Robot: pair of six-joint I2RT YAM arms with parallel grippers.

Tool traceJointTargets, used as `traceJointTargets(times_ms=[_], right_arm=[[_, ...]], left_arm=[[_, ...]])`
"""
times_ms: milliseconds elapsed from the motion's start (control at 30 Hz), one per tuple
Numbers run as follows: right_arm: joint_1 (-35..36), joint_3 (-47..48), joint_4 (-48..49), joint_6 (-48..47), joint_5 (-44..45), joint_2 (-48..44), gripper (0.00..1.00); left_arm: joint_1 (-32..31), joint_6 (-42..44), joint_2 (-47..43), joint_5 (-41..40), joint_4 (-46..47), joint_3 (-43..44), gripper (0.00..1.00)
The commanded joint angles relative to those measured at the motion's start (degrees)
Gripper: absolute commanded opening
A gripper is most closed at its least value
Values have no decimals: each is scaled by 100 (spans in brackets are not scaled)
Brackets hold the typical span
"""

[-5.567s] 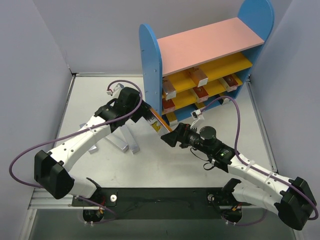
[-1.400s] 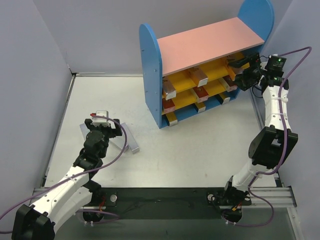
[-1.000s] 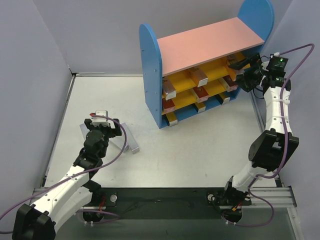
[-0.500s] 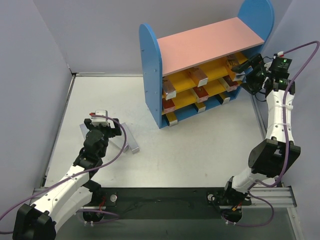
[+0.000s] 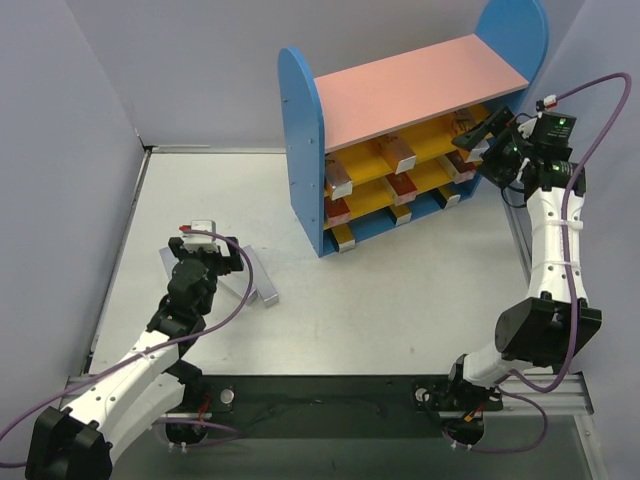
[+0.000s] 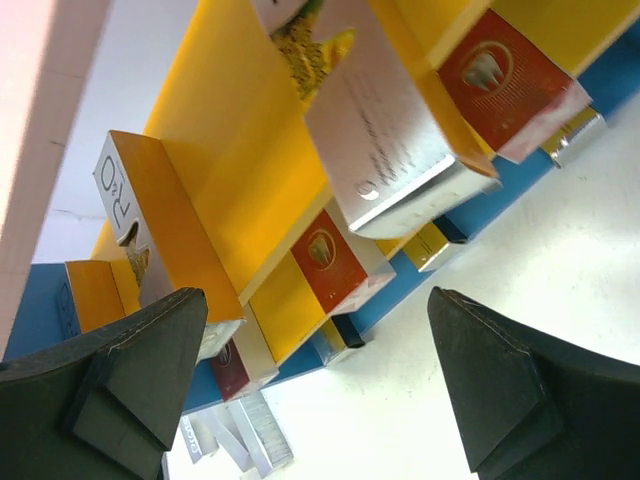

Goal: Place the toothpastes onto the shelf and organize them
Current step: Adjust the toothpaste on the shelf.

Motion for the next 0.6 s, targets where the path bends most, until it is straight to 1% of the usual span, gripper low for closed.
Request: traceJointTargets(times_ms=[0,133,567], right_arm=[[97,437,337,-215,39,255,100],[124,613,574,-294,21,484,100],[133,1272,812,-672,-146,1108,100]], left_arm=[[37,-85,18,61,325,126,97],[37,-86,18,35,325,117,97],[37,-68,27,8,360,109,97]])
